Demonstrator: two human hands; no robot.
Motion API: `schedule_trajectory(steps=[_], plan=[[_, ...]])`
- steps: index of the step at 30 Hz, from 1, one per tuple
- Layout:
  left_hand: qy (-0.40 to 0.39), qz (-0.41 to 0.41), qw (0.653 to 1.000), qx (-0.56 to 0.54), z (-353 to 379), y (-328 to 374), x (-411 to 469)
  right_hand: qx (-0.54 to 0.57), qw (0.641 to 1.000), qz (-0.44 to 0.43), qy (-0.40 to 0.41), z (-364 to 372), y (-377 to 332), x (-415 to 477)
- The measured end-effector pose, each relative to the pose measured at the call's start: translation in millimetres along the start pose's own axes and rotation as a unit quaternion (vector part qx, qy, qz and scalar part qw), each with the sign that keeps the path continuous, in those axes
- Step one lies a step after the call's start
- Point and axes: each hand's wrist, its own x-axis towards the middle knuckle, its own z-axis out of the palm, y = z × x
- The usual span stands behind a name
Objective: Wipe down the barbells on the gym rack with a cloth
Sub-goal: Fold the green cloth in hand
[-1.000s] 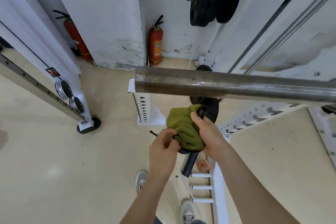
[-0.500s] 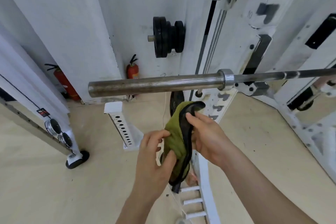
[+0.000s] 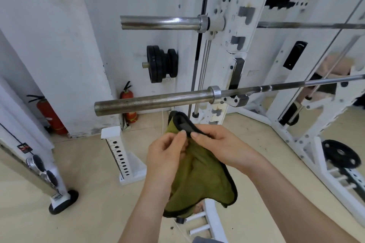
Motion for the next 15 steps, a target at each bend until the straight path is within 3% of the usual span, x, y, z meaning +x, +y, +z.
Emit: schedule_trajectory(steps=[4,11,15], plan=[[-0.033,-0.04,0.993,-0.101,18,5,-7,-0.007,1.0,0.003,0.015,-12,-10,-16],[-0.148,-0.08,0.947,-0.275,66,10,-6,-0.036,0.98,-0.022,0.193,-79,-6,-42],[-0.201,-0.081,0.943,-0.252,102,7,7,-0.017,0.947,-0.034,0.32,-142,8,-50]])
